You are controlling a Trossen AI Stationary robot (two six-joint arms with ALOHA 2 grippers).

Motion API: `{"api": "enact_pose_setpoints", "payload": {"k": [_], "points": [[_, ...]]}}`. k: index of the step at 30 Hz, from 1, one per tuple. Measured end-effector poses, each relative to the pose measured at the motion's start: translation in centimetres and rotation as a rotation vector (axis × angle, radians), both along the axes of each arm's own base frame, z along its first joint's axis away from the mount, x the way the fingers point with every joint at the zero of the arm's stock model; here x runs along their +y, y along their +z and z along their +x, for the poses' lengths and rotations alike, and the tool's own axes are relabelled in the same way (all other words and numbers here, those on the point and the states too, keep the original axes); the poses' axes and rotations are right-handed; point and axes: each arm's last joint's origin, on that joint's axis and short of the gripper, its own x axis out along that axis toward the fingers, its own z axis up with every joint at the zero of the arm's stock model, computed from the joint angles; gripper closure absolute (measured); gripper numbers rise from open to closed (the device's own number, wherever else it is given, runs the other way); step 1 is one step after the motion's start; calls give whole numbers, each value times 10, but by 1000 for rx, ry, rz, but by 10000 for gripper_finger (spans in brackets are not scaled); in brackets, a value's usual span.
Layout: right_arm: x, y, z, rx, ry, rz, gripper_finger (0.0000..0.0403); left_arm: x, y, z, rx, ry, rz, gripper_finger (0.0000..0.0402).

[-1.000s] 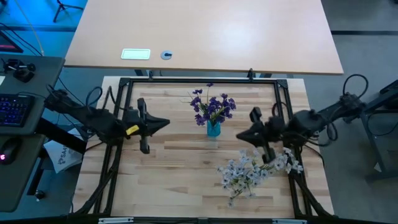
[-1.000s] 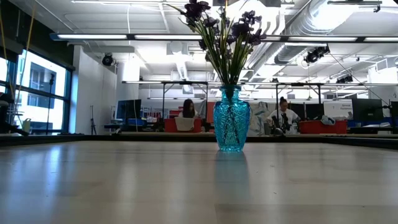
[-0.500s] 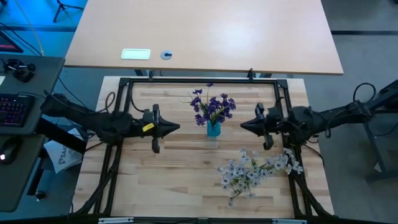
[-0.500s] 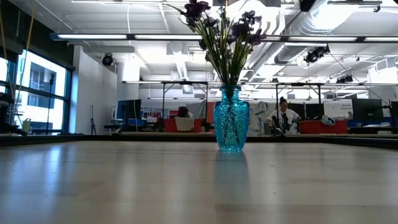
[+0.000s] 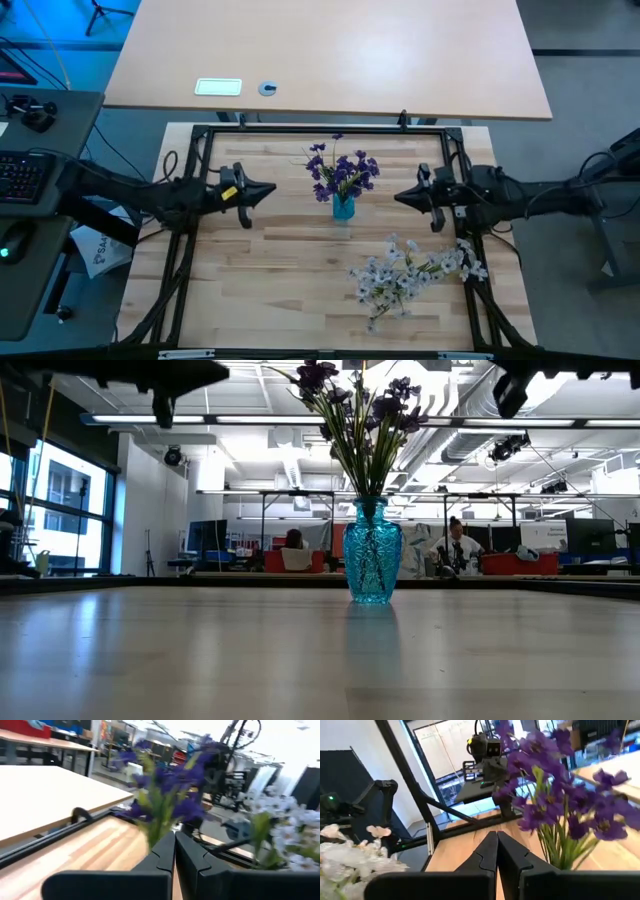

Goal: Sort flowers into vase by color
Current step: Return to Home Position

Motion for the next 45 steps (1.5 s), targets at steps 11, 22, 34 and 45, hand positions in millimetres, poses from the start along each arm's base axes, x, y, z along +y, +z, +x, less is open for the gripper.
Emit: {"api": "enact_pose_setpoints", "payload": {"k": [11, 22, 34, 45], "points": [[-22, -7, 8, 16, -79, 21, 403, 26, -42, -38, -33, 2, -27, 402], [-22, -5, 1, 6, -83, 129, 403, 28, -86, -64, -89, 10, -107, 402], [-11, -12, -16, 99, 40, 46, 403, 28, -83, -69, -136, -5, -175, 402], [9, -17, -33, 78, 251, -14, 403, 28, -85, -69, -118, 3, -161, 402]]}}
